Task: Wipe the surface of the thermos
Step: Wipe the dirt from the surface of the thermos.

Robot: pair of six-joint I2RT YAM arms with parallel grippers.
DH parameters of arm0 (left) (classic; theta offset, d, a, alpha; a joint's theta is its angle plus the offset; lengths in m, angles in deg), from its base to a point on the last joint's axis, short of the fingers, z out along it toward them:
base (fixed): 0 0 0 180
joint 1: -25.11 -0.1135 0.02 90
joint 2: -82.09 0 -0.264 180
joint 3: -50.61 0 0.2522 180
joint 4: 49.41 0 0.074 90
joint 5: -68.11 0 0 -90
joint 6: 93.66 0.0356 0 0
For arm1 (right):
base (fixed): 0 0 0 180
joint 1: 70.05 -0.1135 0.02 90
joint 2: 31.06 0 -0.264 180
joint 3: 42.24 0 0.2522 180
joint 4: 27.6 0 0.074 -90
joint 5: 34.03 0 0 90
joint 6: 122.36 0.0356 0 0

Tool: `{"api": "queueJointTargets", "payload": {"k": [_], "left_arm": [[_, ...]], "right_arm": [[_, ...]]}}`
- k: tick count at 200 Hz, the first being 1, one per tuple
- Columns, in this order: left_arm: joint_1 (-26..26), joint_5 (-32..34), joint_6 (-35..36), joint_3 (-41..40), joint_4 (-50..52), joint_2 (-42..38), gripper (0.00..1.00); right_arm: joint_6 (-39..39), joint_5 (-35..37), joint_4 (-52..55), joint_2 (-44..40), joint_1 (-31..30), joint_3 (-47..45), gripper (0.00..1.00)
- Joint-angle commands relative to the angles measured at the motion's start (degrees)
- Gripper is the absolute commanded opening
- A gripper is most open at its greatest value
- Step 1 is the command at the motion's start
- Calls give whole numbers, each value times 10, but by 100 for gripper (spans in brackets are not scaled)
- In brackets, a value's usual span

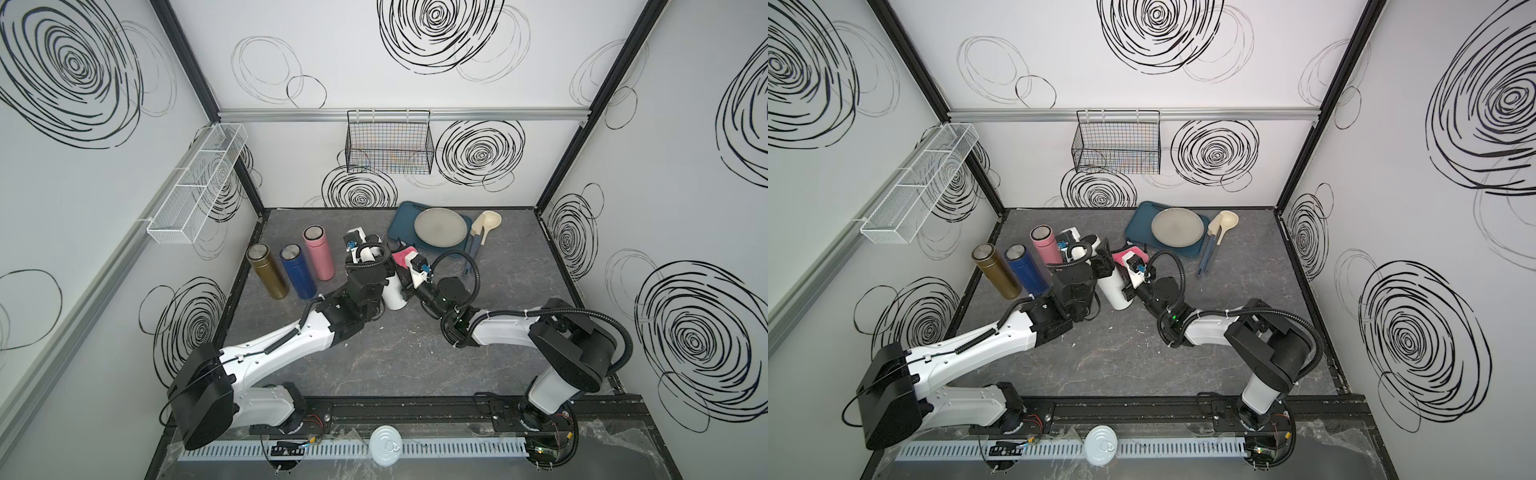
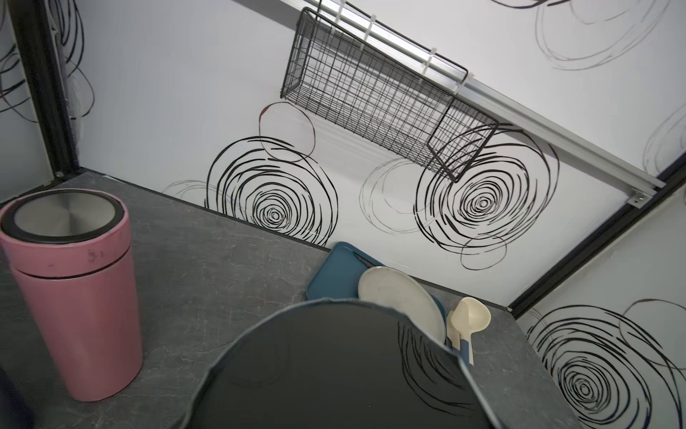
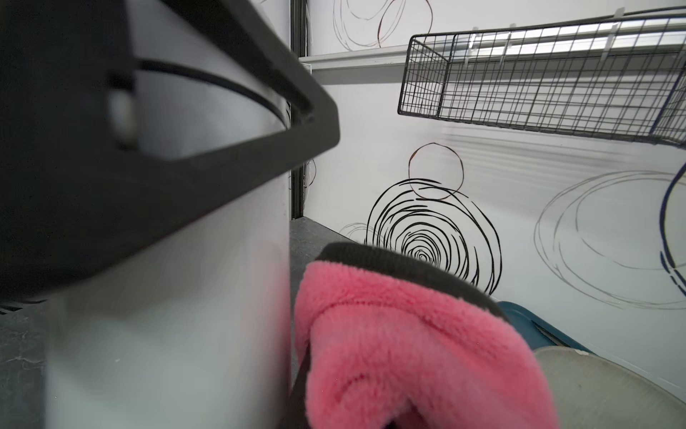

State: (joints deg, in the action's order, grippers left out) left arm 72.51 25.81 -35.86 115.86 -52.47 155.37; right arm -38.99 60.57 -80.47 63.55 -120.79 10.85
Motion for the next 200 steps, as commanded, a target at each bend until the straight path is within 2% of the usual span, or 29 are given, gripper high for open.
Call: {"api": "queueJointTargets", "payload": {"k": [1, 46, 100, 163, 180, 200], "left_arm": [[-5, 60, -69, 54, -37, 8, 0], [-43, 74, -133, 82, 26, 53, 0], [-46, 91, -136, 99, 31, 95, 0], [-52, 87, -137, 97, 23, 101, 0], [-52, 84, -135, 95, 19, 101, 0], [-56, 84, -137, 93, 16, 101, 0]], "right_arm": [[-31, -48, -12, -8, -11, 33, 0], [-86, 9, 0, 75, -1, 107, 0], [-151, 22, 28, 165, 3, 201, 0], [-164, 19, 59, 212, 15, 259, 0], [-179, 19, 50, 213, 12, 251, 0], [-176, 6, -10, 193, 9, 207, 0]]}}
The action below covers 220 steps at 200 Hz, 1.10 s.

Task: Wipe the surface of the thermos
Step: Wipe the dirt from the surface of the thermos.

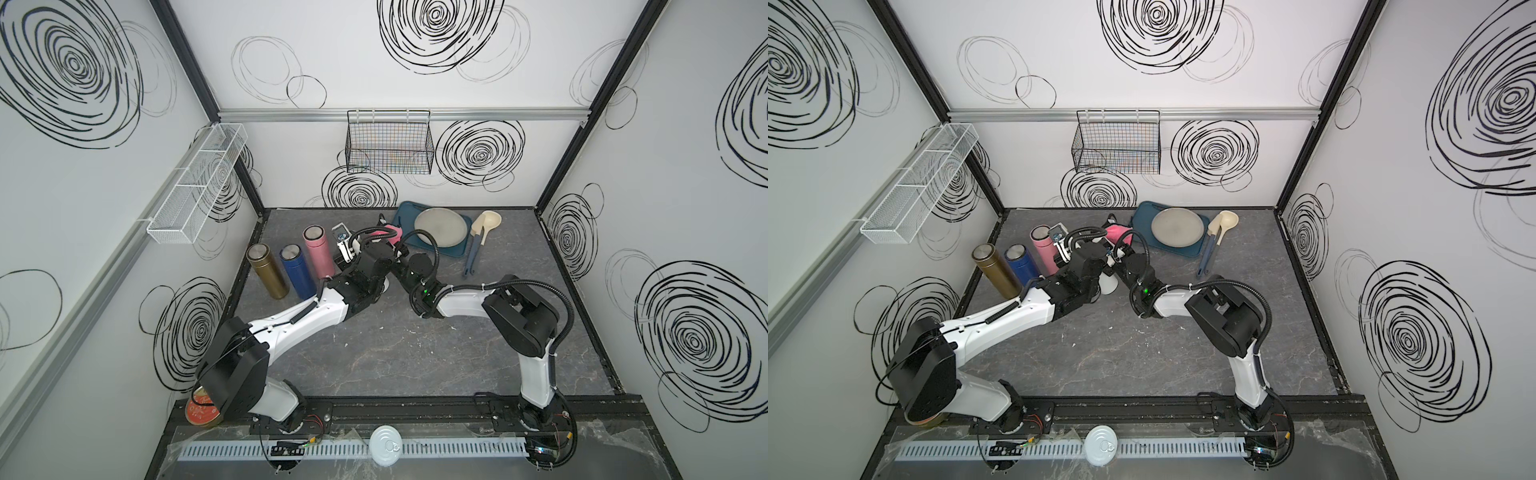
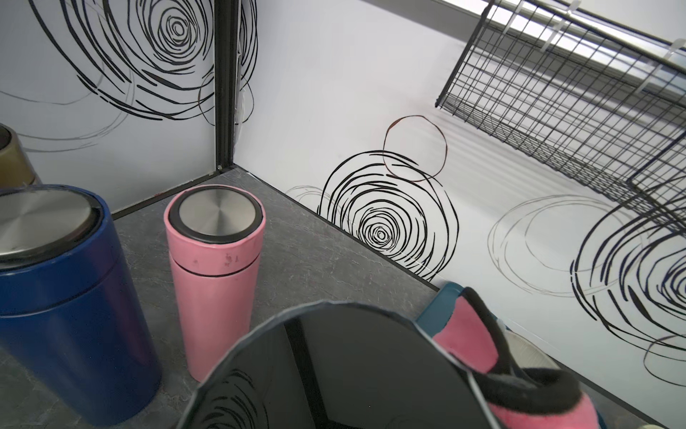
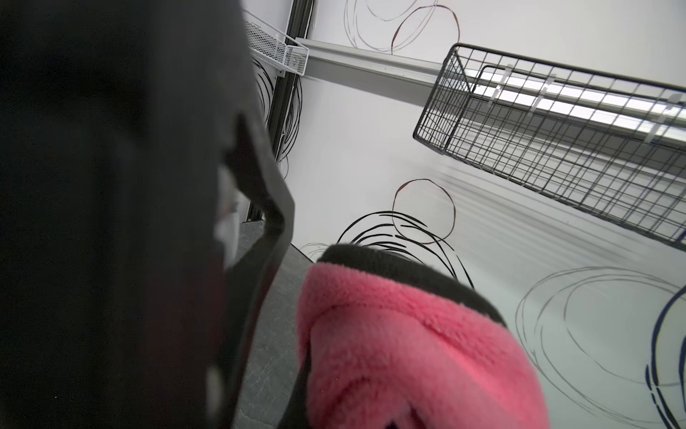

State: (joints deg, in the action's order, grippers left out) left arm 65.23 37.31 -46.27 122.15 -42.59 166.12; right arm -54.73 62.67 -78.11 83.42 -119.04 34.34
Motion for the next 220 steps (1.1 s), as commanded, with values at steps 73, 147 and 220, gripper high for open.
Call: {"api": "queueJointTargets", "payload": {"k": [73, 147, 220], "left_arm": [[10, -39, -45, 28, -77, -11, 0], [2, -39, -61, 32, -64, -7, 0], [-9, -47, -143, 46, 11, -11, 0]], "right_arm": [[-15, -25, 0, 0, 4, -13, 0], [20, -62, -68, -87, -4, -101, 0], [123, -30, -92, -184, -19, -255, 0]]}}
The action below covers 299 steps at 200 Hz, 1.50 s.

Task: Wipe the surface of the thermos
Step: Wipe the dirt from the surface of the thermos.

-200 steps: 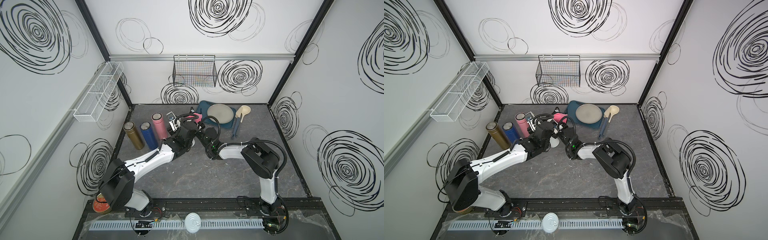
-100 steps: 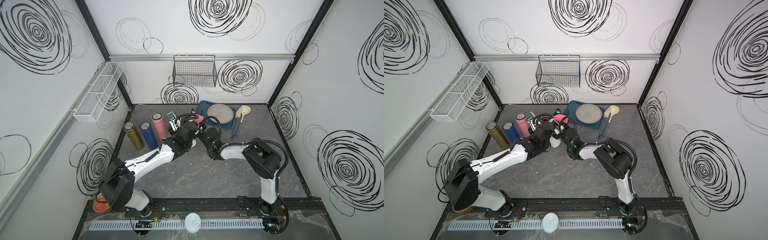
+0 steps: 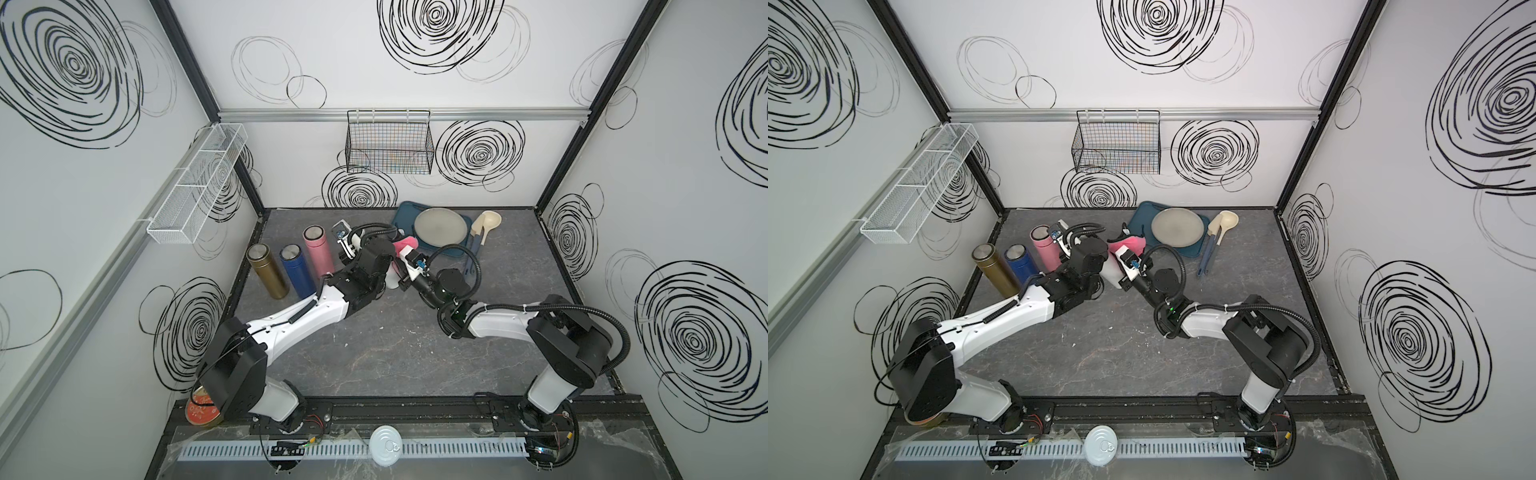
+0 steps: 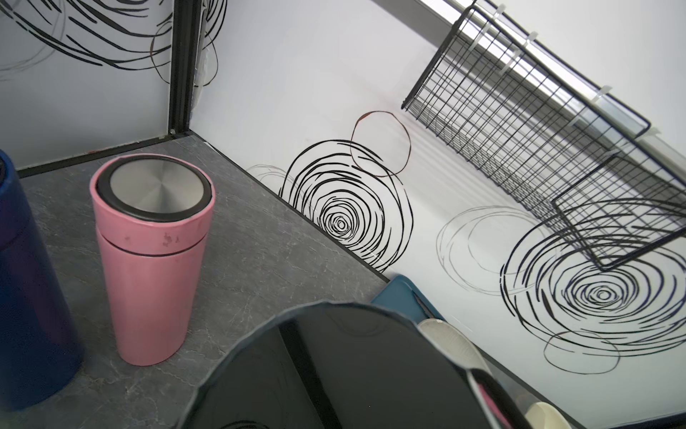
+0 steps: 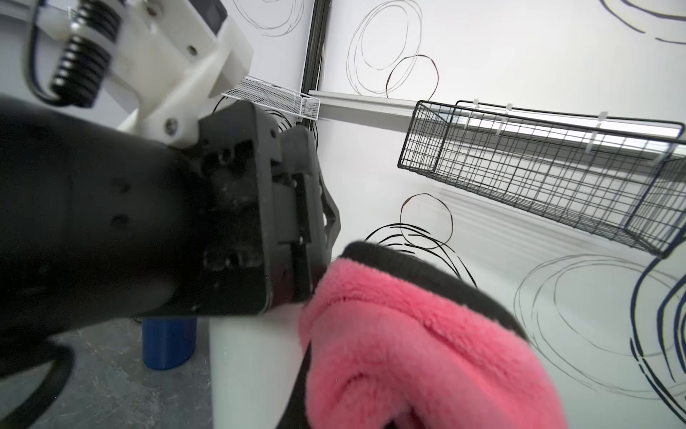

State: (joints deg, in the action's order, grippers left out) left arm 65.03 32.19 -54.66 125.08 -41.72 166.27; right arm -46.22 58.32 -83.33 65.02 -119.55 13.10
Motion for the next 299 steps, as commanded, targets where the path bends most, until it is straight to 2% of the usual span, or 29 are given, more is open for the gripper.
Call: {"api": "queueJointTargets", "payload": {"k": [1, 21, 61, 88, 138, 175, 213, 250, 278, 299], "left_arm": [[-7, 5, -61, 17, 3, -13, 0], [-8, -11, -65, 13, 0, -19, 0], [-6, -60, -57, 41, 28, -12, 0], [6, -72, -64, 37, 42, -22, 0], [29, -49, -81, 70, 107, -26, 0], [45, -45, -79, 85, 109, -29, 0], [48, -30, -84, 70, 86, -36, 0], [47, -35, -104, 61, 80, -32, 0], [49, -29, -154, 74, 130, -28, 0], [48, -43, -174, 87, 151, -28, 0]], "right_arm": [[39, 13, -41, -1, -13, -44, 0], [44, 12, -33, -31, -22, -60, 0], [47, -25, 51, -85, -24, -18, 0], [69, -24, 53, -62, -9, -16, 0], [86, 30, -13, -45, -21, -98, 0], [49, 17, 38, -57, -43, -48, 0], [64, -14, 60, -53, -44, -30, 0], [97, 37, 21, -9, -53, -84, 0], [63, 100, 16, 11, -91, -82, 0], [53, 74, 30, 10, -97, -48, 0]]}}
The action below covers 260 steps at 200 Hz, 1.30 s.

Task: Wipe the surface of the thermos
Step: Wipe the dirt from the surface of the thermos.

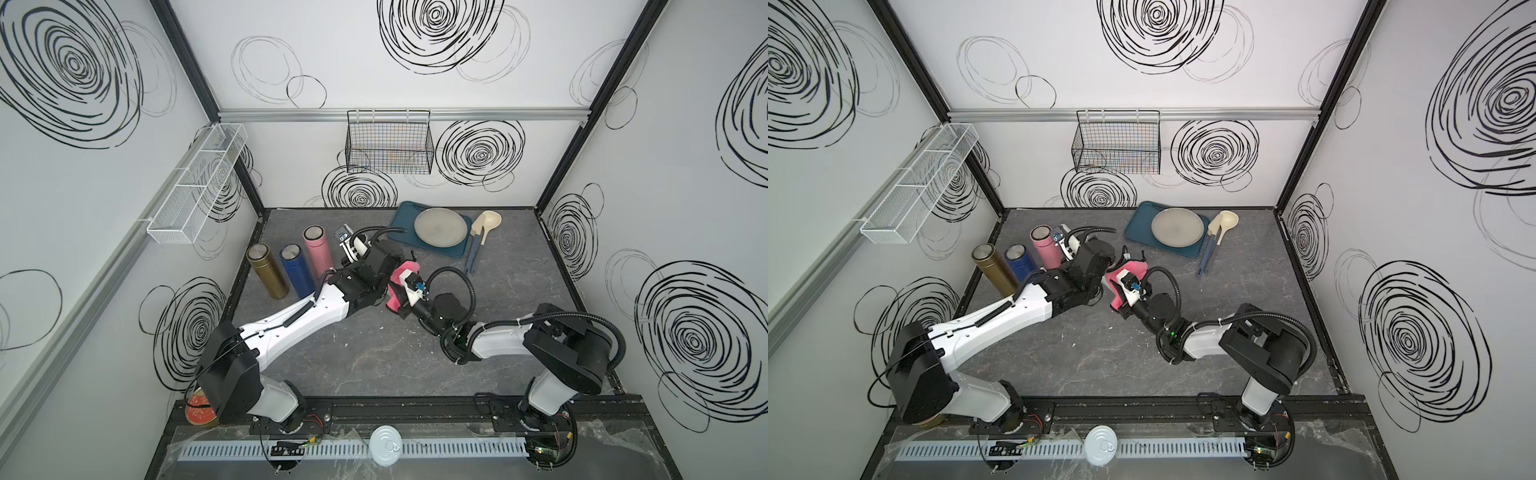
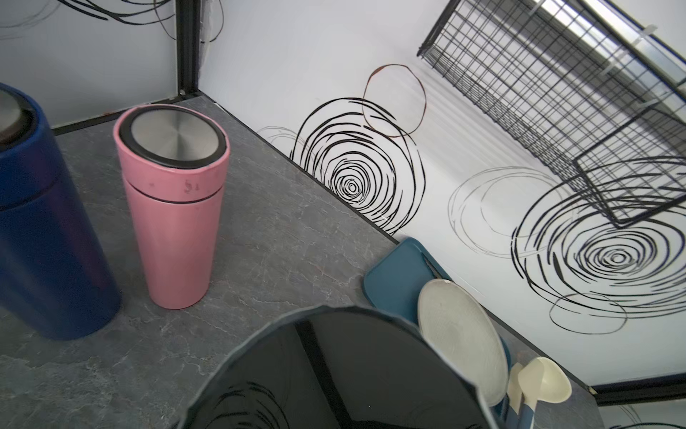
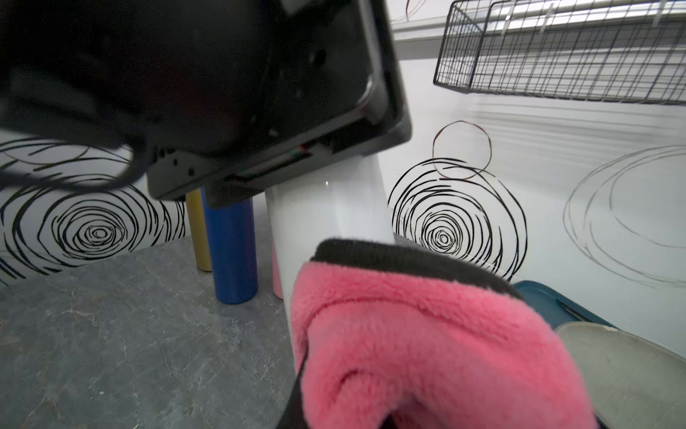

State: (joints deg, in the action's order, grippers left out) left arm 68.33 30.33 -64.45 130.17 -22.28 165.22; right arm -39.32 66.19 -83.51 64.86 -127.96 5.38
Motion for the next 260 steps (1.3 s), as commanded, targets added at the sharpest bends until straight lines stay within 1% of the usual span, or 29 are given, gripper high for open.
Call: {"api": "queueJointTargets", "payload": {"k": [1, 26, 43, 62, 82, 99, 113, 132, 150, 168, 184, 208, 222, 232, 242, 260], "left_arm": [[16, -25, -77, 37, -43, -17, 0], [16, -32, -92, 33, -31, -31, 0], [16, -18, -114, 22, -13, -47, 0], [13, -4, -127, 8, -1, -64, 0], [9, -14, -135, -2, 0, -75, 0], [9, -27, -139, -2, -1, -78, 0], [8, -40, -141, -1, -4, -78, 0], [9, -48, -151, 2, 4, -78, 0], [10, -36, -171, 5, 24, -78, 0], [11, -22, -191, -1, 36, -78, 0], [10, -21, -206, -8, 39, -77, 0], [10, -29, -232, -6, 56, -67, 0], [10, -29, -256, -2, 79, -61, 0], [9, -30, -274, 1, 96, -57, 0], [10, -33, -288, 5, 111, -53, 0], [10, -44, -300, 19, 131, -47, 0]], "right_arm": [[-16, -6, 33, 11, -13, 32, 0], [-21, -8, 54, 30, -10, 82, 0], [-5, 14, 47, 49, -3, 89, 0], [12, 45, 23, 67, 6, 60, 0], [22, 71, -2, 80, 11, 22, 0], [21, 95, -19, 84, 6, 9, 0], [20, 92, -29, 77, -1, 14, 0], [18, 77, -21, 75, -7, 49, 0], [23, 66, -30, 81, -9, 86, 0], [32, 49, -47, 83, -10, 97, 0], [42, 50, -48, 88, -10, 104, 0], [57, 99, -70, 106, -6, 89, 0], [71, 171, -112, 121, -5, 64, 0], [71, 200, -145, 130, -4, 50, 0], [66, 210, -161, 137, -5, 46, 0], [55, 213, -156, 145, -14, 69, 0]]}}
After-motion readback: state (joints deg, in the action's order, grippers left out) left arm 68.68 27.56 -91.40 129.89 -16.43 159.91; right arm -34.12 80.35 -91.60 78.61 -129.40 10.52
